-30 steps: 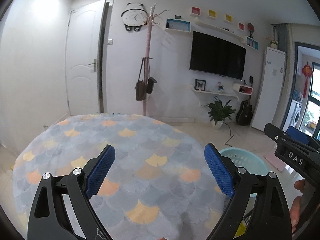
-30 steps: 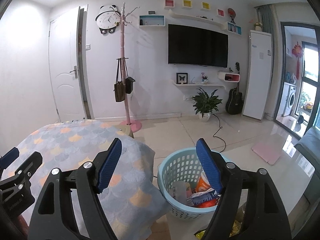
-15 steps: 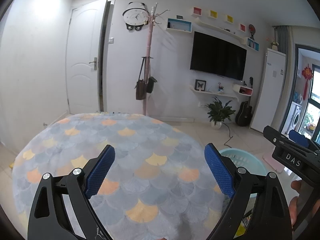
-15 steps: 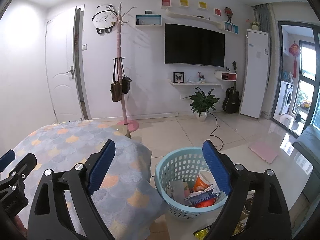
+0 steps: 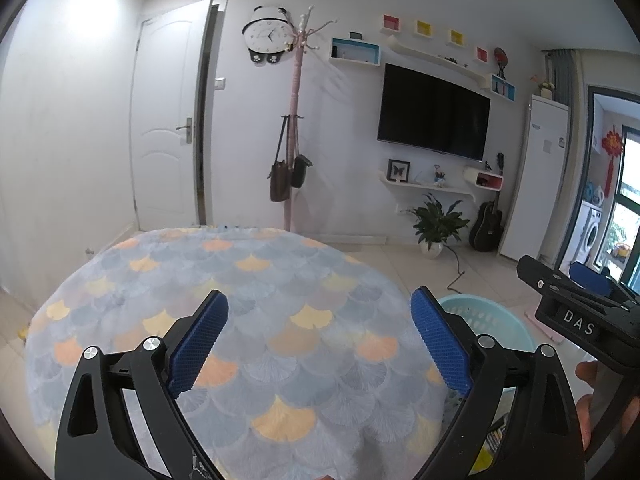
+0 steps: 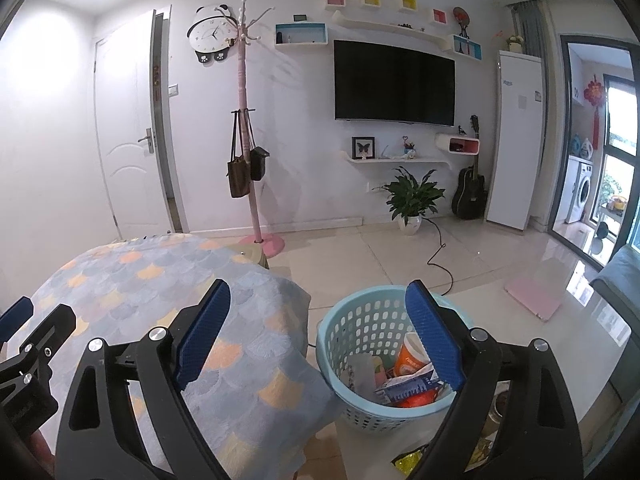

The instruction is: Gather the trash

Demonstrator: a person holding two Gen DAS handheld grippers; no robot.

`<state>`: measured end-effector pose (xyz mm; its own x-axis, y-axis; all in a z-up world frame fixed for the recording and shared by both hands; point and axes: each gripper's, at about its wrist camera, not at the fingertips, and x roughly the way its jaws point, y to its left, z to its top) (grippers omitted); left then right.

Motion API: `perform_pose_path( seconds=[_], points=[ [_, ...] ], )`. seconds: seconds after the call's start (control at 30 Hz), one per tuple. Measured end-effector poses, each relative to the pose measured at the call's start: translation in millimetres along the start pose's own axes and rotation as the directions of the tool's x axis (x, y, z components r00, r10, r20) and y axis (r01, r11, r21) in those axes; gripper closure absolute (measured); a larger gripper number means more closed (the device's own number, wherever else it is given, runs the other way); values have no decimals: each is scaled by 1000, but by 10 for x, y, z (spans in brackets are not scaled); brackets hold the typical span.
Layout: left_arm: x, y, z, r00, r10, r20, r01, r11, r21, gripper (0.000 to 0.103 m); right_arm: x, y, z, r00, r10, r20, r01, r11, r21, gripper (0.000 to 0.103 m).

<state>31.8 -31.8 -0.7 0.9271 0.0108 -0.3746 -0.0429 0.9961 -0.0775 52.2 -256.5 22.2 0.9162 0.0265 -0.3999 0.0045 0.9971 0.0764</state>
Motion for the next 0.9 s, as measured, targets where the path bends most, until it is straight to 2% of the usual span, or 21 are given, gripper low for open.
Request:
perform_pose_path(
  seconds=[0.47,0.63,0.9],
  points=[
    [-29,8,-4,1000,-10,-13,10,1000,-7,10,8,28,-40,1000,8,-9,-8,1000,-14,18],
    [-19,7,-5,1000,21,-22,-21,1000,10,10,6,51,-43,1000,11,-10,-11,1000,-22,18],
    [-31,63,-2,1000,25,-14,-25,1000,-3,10,-3,46,-37,1000,12,-9,-12,1000,-18,18]
  ],
)
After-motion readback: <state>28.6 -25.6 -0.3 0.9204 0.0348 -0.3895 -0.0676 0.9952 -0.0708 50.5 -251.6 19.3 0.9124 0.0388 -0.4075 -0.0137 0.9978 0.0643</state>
